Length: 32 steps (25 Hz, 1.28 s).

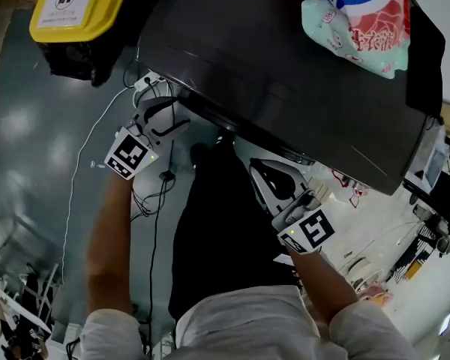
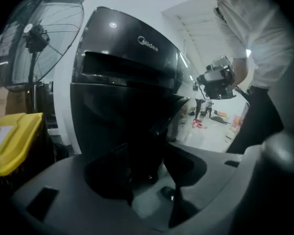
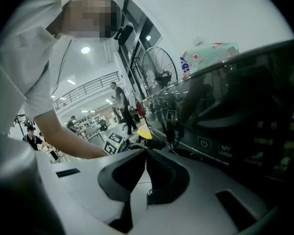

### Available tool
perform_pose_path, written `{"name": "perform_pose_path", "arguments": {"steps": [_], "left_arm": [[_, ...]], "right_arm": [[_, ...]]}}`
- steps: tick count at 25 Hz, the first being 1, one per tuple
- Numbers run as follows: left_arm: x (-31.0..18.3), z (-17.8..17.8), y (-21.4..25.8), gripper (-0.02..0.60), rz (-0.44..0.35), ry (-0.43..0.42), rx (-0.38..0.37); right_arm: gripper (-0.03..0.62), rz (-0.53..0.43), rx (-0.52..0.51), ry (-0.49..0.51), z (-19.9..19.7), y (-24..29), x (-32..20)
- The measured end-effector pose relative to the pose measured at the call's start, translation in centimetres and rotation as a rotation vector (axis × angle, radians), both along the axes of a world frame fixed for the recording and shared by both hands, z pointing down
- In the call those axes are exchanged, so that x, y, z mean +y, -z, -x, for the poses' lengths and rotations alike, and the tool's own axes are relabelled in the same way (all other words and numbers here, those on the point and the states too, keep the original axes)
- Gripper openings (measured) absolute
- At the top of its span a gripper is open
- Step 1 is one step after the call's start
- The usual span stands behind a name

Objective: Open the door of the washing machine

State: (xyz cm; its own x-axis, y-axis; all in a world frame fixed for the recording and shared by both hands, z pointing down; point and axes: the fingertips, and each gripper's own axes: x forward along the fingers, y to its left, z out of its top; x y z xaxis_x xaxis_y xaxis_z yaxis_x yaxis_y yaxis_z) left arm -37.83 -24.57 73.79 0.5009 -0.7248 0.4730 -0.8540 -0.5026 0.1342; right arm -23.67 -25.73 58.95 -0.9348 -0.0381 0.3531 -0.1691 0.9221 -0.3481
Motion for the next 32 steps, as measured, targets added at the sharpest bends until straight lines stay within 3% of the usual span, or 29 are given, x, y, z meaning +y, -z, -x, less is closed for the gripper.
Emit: {"name": "perform_pose_path", "arguments": {"steps": [8, 12, 22, 32], "left_arm": [[-0.7, -1.8, -4.3, 0.223, 0.03, -0.193, -0.139], [-0.6, -2.3, -4.8, 0.167, 0.026, -0.257, -0.168], [-0.7, -2.1, -4.7, 0.121, 0.036, -0.269, -0.179], [-0.7, -2.2, -4.2, 0.117, 0.042, -0.194, -0.131]], "right_arm": [[0.034, 0.02, -0.002, 0.012, -0.3, -1.3, -0.1], [0.034, 0.009, -0.025, 0.04, 0.0, -0.2, 0.8], [0.034, 0.003, -0.009, 0.022, -1.3, -0.7, 1.0], [0.033, -0.006, -0.026, -0.085, -5.1, 0.3, 1.6]]}}
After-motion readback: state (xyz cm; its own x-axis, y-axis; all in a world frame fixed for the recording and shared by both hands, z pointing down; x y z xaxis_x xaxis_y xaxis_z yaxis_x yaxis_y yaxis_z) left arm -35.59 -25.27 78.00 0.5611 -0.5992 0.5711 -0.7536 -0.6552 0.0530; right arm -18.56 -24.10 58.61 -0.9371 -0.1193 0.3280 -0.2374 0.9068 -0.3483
